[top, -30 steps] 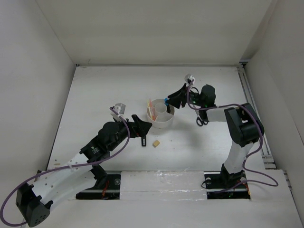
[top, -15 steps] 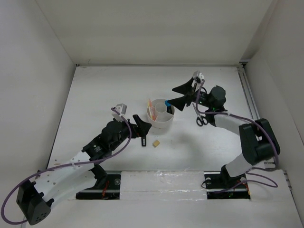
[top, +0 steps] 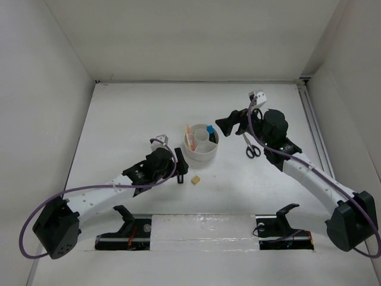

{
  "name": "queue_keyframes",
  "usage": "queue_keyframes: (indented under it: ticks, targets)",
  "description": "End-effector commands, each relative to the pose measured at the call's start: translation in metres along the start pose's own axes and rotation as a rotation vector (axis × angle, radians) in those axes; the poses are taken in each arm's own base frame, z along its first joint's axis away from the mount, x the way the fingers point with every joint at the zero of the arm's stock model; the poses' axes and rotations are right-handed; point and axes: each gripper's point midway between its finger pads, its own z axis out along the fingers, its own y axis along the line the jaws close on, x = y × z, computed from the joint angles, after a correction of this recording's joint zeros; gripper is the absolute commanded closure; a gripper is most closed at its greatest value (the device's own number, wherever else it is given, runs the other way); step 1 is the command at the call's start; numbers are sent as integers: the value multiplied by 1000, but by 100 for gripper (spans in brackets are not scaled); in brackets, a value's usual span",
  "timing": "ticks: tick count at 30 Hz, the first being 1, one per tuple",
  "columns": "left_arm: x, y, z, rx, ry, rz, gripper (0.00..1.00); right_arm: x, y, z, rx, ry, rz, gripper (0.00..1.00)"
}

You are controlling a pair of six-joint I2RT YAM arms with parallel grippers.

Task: Sort the stationery into containers
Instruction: Pick up the pen from the center of the board.

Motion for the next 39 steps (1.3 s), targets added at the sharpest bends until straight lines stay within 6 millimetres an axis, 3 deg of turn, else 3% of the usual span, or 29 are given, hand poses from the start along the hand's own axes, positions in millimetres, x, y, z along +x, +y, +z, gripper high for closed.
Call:
queue_keyframes:
  ticks: [1, 4, 8, 17, 26, 28, 32, 39]
  targets:
    - [-8, -1, 2, -41, -8, -33, 0, -14, -6, -18, 104, 8, 11, 0]
    - [-6, -3, 3, -37, 0, -44, 0, -15, 10, -28, 80, 15, 9, 0]
    - [-10, 2, 7, -82, -13, -45, 0, -6, 13, -37, 125, 49, -2, 0]
    - [18, 31, 30, -299, 85, 18, 3, -17, 20, -49, 144, 30, -29, 0]
    - [38, 35, 38, -302, 159, 25, 20, -21, 25, -53, 132, 20, -31, 0]
    - [38, 35, 38, -302, 159, 25, 28, -21, 24, -53, 141, 18, -31, 0]
    - [41, 42, 38, -365, 160, 68, 34, -17, 22, -53, 144, 27, -31, 0]
    - [60, 50, 41, -447, 201, 118, 35, -20, 24, -55, 141, 18, -31, 0]
